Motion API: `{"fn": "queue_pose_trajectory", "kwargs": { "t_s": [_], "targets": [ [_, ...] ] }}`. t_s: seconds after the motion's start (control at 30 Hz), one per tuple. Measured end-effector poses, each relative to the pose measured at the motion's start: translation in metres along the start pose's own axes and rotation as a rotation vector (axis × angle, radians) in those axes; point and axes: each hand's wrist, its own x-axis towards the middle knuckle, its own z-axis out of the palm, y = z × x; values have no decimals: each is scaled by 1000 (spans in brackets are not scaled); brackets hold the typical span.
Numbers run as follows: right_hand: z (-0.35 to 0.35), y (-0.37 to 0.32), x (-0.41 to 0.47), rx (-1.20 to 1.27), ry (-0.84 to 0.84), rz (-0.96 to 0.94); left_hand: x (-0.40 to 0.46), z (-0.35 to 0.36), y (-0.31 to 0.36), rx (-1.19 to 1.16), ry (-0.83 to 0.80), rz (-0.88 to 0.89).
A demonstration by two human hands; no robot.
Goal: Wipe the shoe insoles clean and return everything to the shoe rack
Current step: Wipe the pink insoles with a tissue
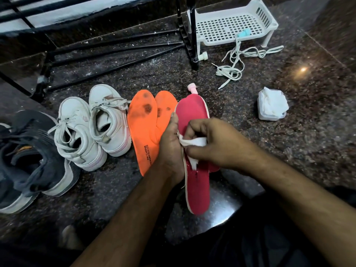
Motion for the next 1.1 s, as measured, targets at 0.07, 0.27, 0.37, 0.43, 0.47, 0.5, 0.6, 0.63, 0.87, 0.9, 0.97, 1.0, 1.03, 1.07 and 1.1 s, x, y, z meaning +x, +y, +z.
{"fn": "queue_pose_trajectory", "kwargs": {
  "t_s": [0.07,0.27,0.37,0.43,0.47,0.5,0.6,0.63,0.87,0.9,0.97,1.0,1.03,1.07,1.1],
  "targets": [
    [-4,1,-3,80,-27,-20,0,1,1,27,-28,-26],
    [-31,11,5,2,420,-3,3,-3,-5,143,-78,-40],
    [-33,11,11,-268,485,-43,2,-4,-6,200,-101,-66],
    [-27,8,14,-342,412,-52,2,-2,-8,196,-87,-31],
    [-22,7,13,-364,361,-44,3,-1,-10,176,-76,-18],
    [-17,6,12,-382,309,-35,3,0,-11,149,-50,-14],
    [-7,2,5,-354,123,-6,1,0,-8,78,22,-2],
    [-7,1,2,-318,44,-3,2,-1,-7,74,7,-2],
    [-32,5,0,-161,349,9,7,-7,-8,182,-63,-50],
    [-35,5,2,-242,430,-12,8,-8,-10,208,-71,-66],
    [-34,4,7,-367,449,-71,8,-7,-12,232,-77,-57],
    [-30,4,10,-419,408,-93,9,-4,-13,229,-71,-40],
    [-23,4,12,-470,360,-99,8,-1,-13,207,-61,-23],
    [-15,3,13,-509,320,-93,7,3,-13,163,-32,-18],
    [-7,1,13,-530,292,-78,6,3,-13,115,12,-20]
  ]
}}
